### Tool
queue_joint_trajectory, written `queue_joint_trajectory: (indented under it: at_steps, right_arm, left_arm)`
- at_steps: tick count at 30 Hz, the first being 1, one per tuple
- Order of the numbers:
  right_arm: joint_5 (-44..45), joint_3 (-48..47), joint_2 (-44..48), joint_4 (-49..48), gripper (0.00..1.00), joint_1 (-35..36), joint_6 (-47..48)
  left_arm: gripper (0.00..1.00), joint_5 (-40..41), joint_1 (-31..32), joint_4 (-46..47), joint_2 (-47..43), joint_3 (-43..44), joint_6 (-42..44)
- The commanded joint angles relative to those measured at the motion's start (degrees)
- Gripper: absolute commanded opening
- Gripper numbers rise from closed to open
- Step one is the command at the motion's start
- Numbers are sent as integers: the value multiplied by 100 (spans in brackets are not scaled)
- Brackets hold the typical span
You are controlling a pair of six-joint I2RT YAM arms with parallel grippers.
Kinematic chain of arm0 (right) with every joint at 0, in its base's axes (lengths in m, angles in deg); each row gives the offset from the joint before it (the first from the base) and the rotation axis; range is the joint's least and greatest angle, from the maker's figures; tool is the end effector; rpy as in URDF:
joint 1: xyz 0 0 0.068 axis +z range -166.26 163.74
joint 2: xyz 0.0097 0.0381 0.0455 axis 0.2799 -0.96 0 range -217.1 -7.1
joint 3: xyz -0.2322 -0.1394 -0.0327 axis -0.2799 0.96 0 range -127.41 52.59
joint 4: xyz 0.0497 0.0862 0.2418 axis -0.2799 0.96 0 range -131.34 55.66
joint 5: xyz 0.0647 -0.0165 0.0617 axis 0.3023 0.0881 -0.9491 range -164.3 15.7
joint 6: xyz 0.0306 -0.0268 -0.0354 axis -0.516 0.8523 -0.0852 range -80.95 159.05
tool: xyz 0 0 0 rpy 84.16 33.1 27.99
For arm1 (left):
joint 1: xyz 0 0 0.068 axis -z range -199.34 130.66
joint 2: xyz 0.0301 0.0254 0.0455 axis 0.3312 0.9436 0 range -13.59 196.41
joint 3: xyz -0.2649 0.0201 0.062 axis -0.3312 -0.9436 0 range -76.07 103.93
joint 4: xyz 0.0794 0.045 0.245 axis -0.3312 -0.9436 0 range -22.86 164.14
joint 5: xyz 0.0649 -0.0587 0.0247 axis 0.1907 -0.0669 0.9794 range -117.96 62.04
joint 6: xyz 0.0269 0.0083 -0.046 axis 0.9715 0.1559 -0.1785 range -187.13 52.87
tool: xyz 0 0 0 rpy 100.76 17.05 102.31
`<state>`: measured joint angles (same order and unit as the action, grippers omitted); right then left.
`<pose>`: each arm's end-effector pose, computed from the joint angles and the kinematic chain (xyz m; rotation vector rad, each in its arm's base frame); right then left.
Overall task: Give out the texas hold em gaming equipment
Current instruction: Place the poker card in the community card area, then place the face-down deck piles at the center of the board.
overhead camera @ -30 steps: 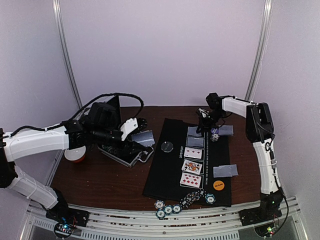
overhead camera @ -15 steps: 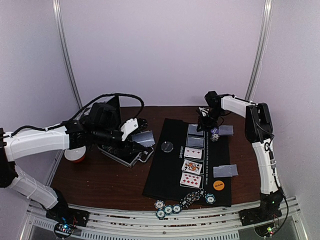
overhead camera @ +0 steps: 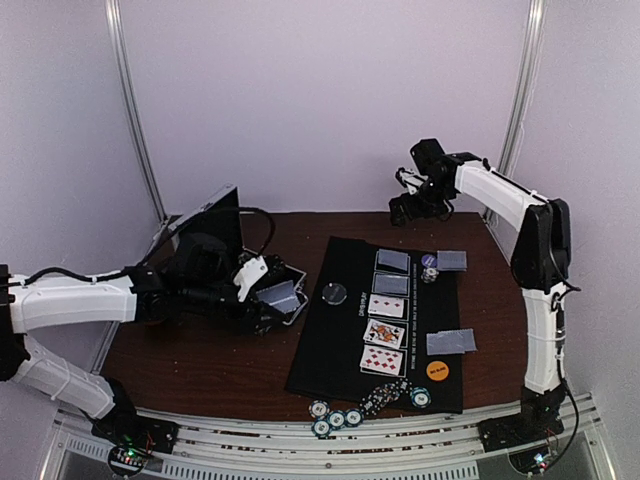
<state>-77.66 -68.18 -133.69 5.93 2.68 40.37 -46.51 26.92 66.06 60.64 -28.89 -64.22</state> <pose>0.4656 0.1618 0.2727 -0.4649 2.4629 0.2007 0.1867 -0.2115 0.2475 1.1085 1.9645 -0.7719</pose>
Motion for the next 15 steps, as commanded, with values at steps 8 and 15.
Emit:
queue_joint_trajectory:
  at_steps: [8, 15]
  right_arm:
    - [578, 979, 1676, -280, 100, 1066, 153]
    - [651, 1476, 2219, -359, 100, 1351, 124]
  left_arm:
    - [41, 1263, 628, 999, -813, -1945, -2102]
    - [41, 1439, 839, 1482, -613, -2627, -2407]
